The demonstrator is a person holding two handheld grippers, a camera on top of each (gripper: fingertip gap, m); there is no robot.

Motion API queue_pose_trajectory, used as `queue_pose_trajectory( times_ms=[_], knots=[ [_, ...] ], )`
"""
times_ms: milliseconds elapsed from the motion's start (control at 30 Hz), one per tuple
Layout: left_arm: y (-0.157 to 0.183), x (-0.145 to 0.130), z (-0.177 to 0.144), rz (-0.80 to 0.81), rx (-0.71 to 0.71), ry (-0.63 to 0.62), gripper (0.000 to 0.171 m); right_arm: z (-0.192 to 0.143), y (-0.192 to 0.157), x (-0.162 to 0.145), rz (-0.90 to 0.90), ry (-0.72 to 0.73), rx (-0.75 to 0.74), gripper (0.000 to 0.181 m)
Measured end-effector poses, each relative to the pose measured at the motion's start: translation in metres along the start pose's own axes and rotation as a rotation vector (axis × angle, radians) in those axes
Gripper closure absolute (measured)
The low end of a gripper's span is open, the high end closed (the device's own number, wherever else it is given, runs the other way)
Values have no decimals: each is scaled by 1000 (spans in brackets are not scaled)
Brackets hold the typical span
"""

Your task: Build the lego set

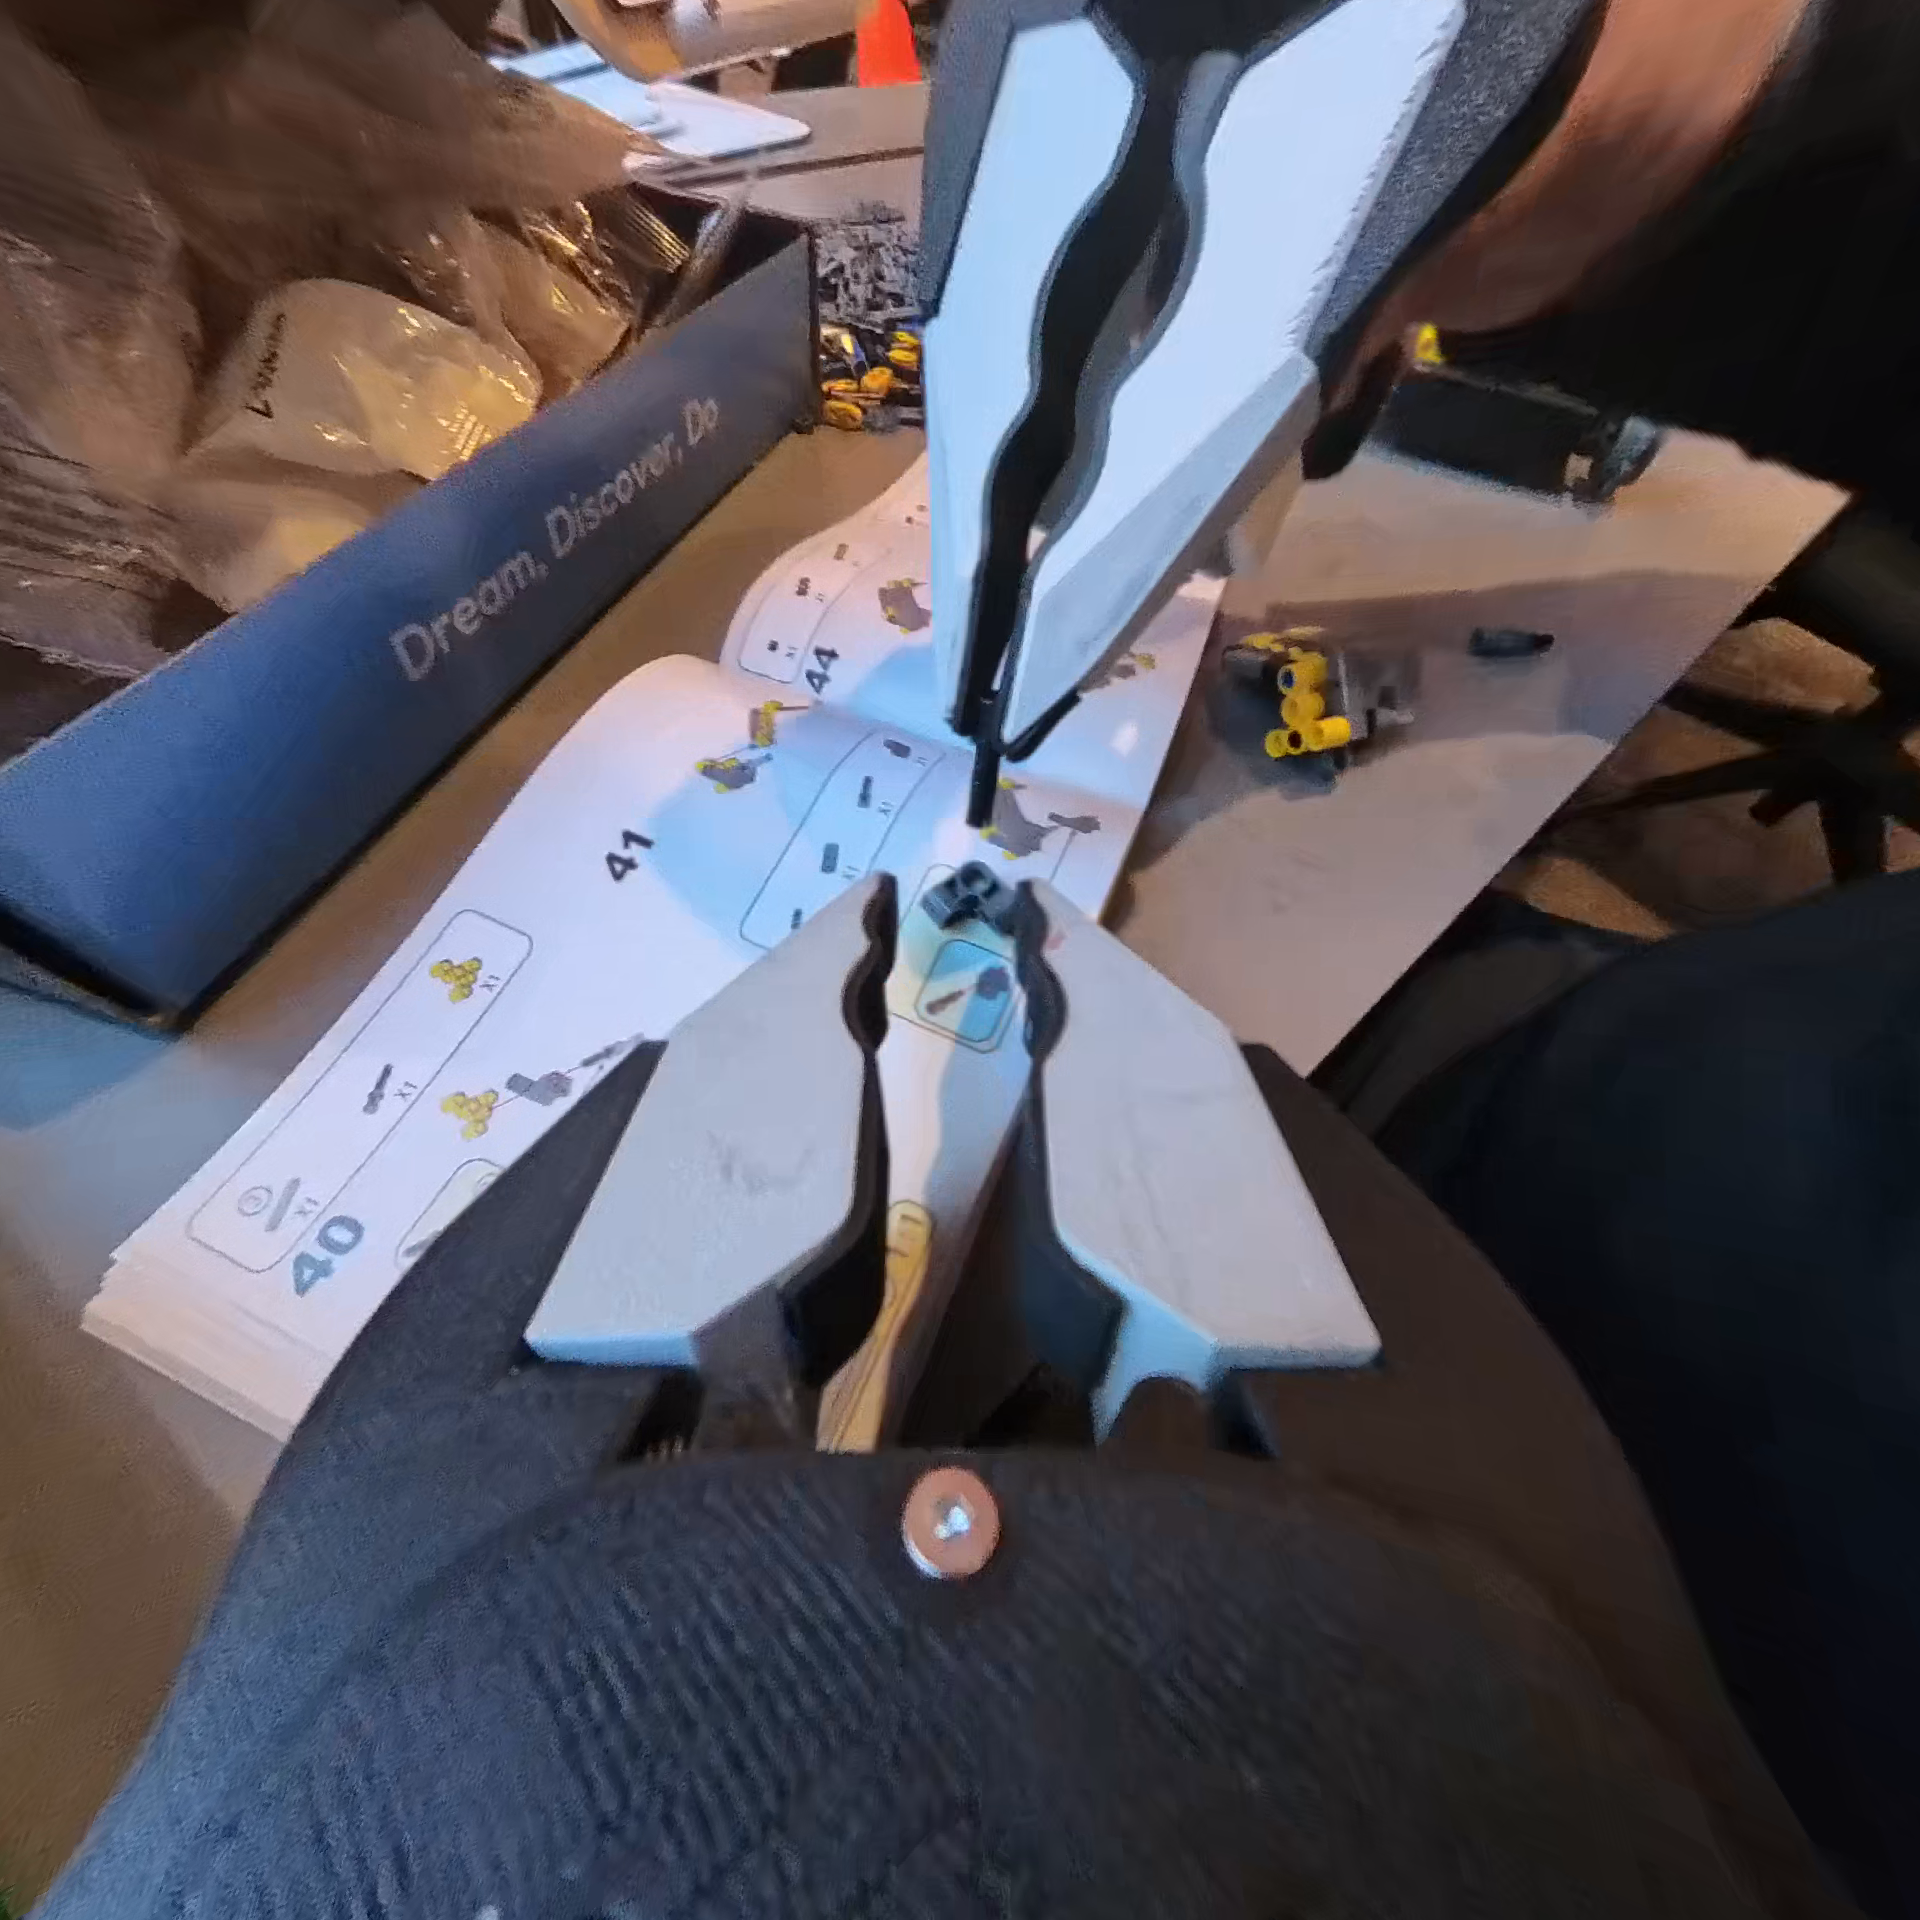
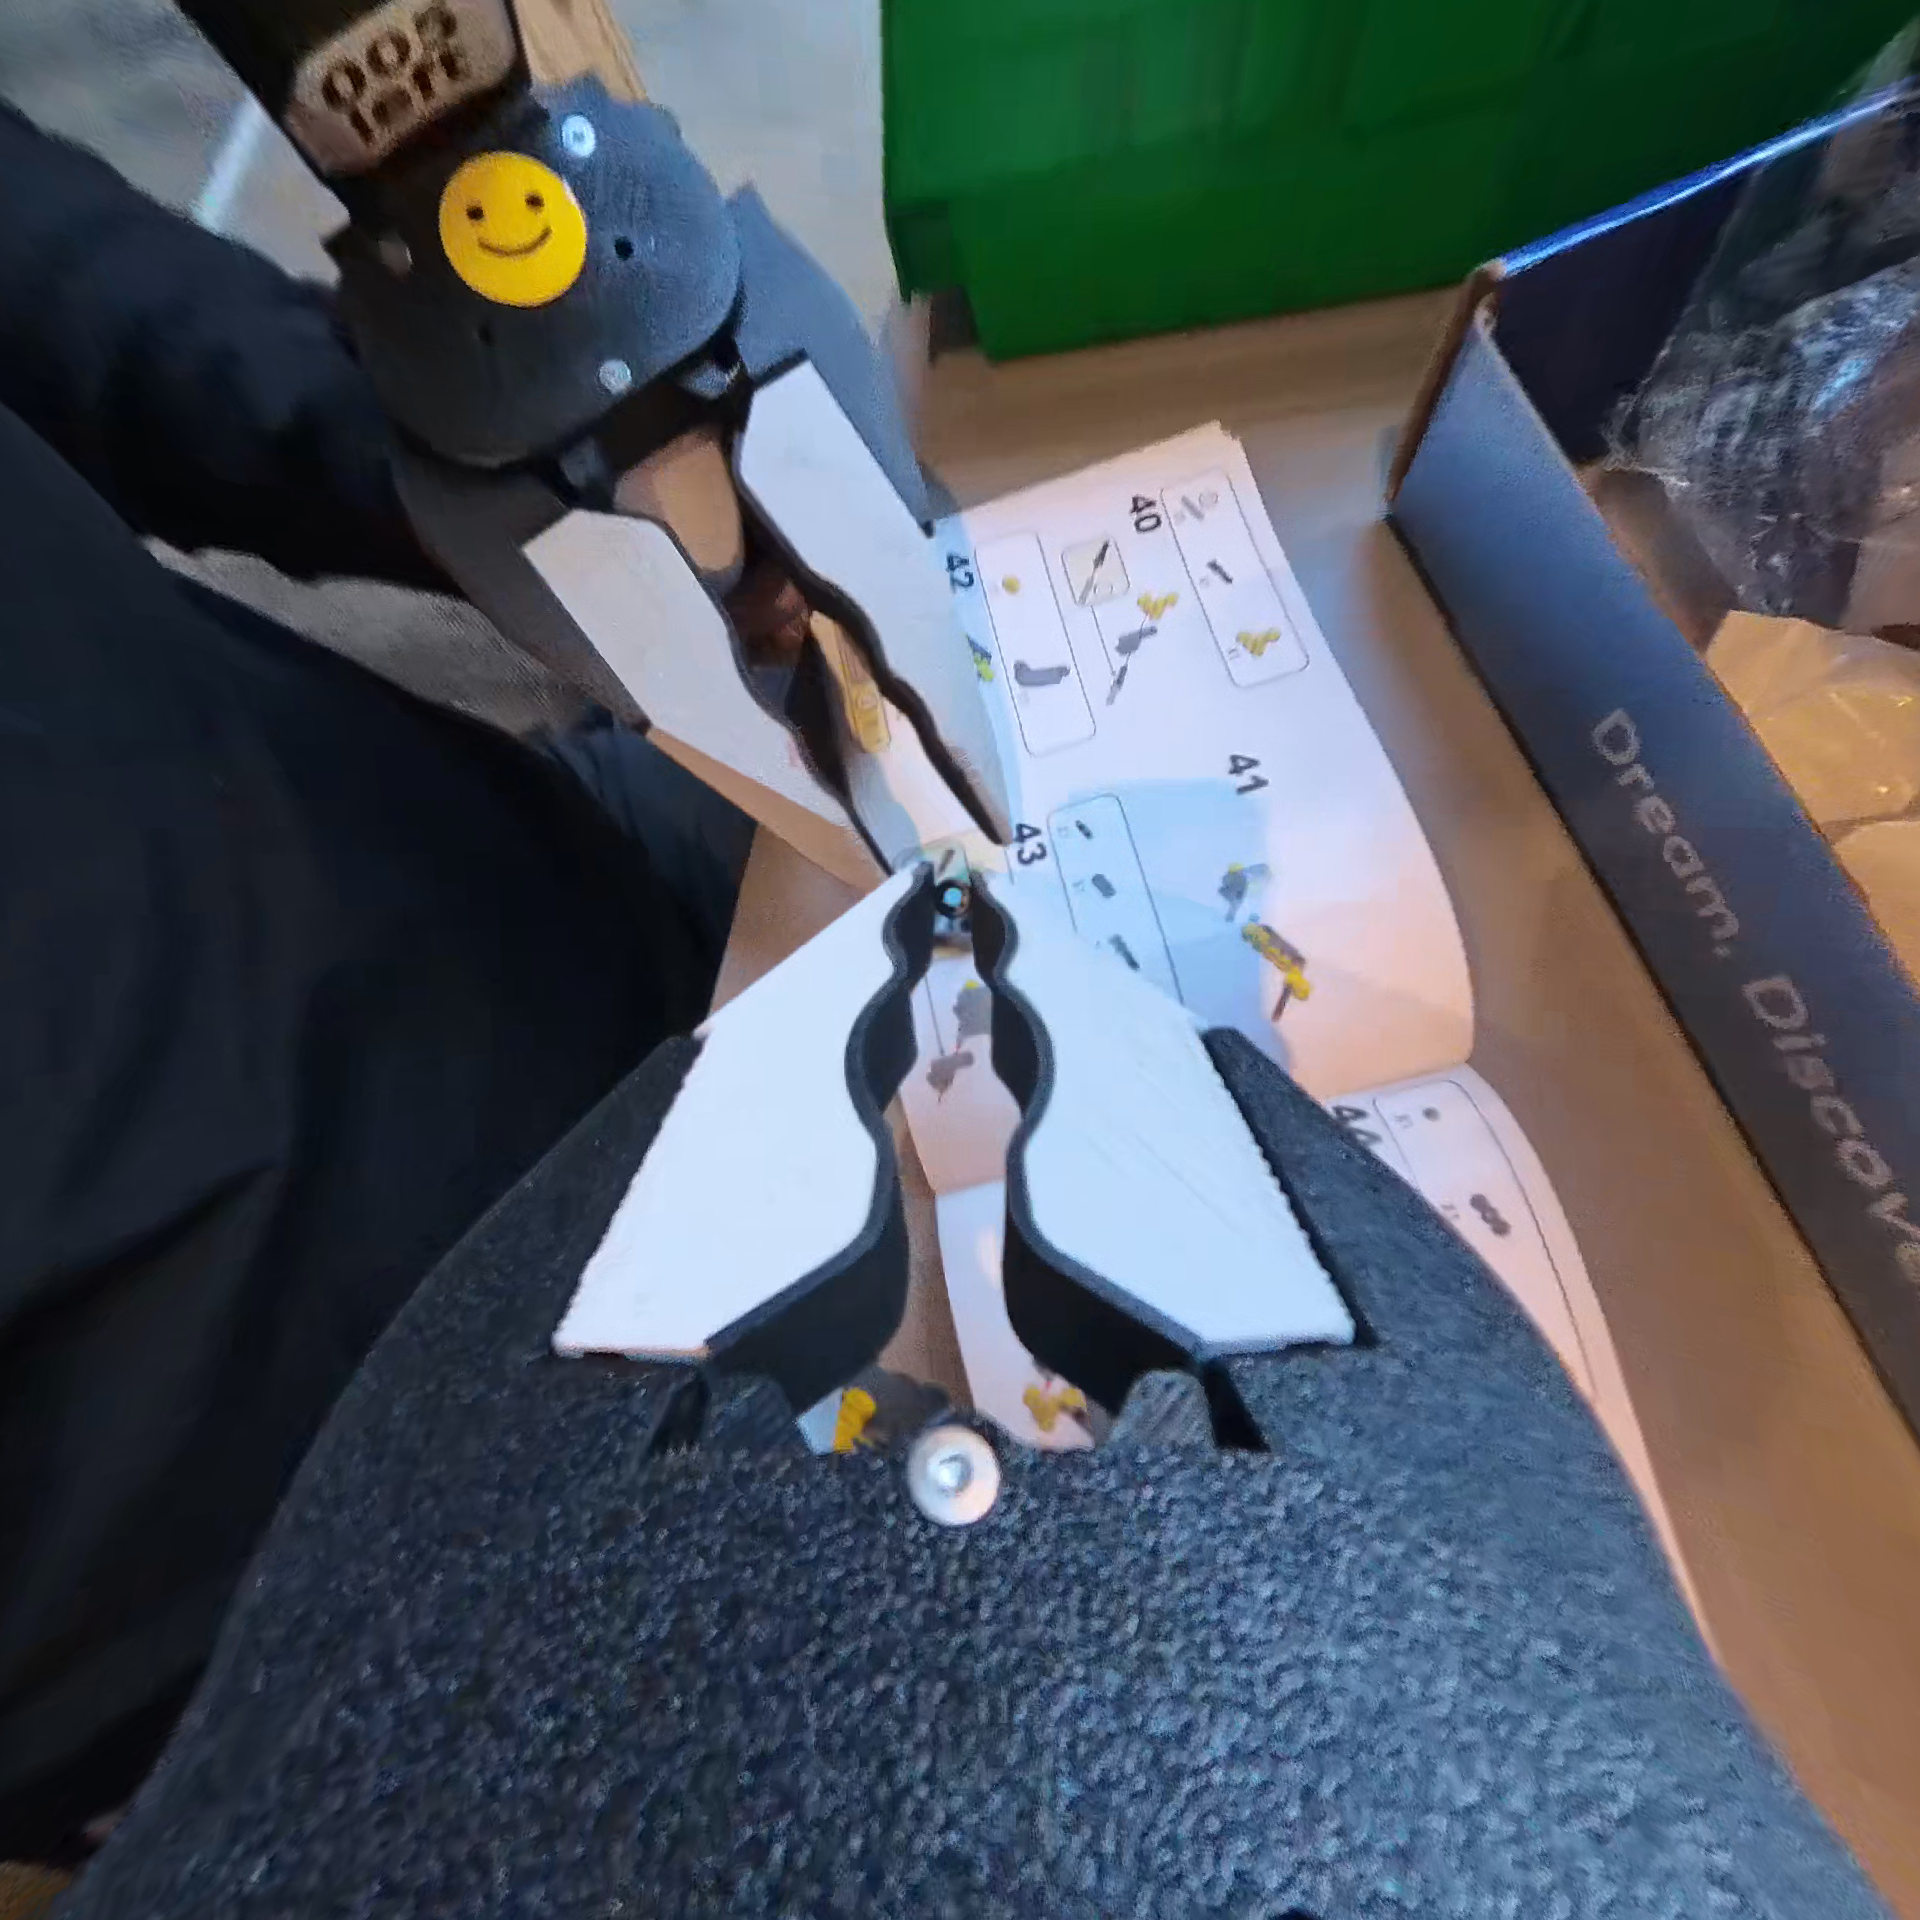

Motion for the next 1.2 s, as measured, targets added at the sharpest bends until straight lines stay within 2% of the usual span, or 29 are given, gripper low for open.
queue_pose_trajectory(
  times_ms=[133, 333, 733, 867, 933, 1000, 1200],
  knots=[
    [6, -2, 5, 36, -6, -62, 139, 6, 0, -8, -88, -112, -55, 176],
    [4, -15, 18, 52, -1, -189, 150, 18, 5, -18, -122, -177, -81, 175],
    [4, -17, 18, 99, 7, -210, 154, 22, 6, -23, -151, -235, -58, 176],
    [4, -17, 18, 112, 11, -206, 156, 24, 5, -23, -272, -280, -66, 176],
    [4, -16, 18, 93, 17, -184, 166, 27, 6, -27, -353, -319, -85, 176],
    [4, -16, 18, 98, 26, -187, 166, 28, 6, -27, -391, -347, -80, 176],
    [4, -15, 17, 58, 12, -178, 165, 29, 8, -27, -241, -314, 21, 176]
  ],
)
Point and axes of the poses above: each gripper's, where its closed fingertips meet, z out along the fingers, x out of its top, y = z × x across the jaws, the point moved 1 cm from there along -z, back along the fingers, and after that the axes turned 1 degree about z, right-handed, at the moved point
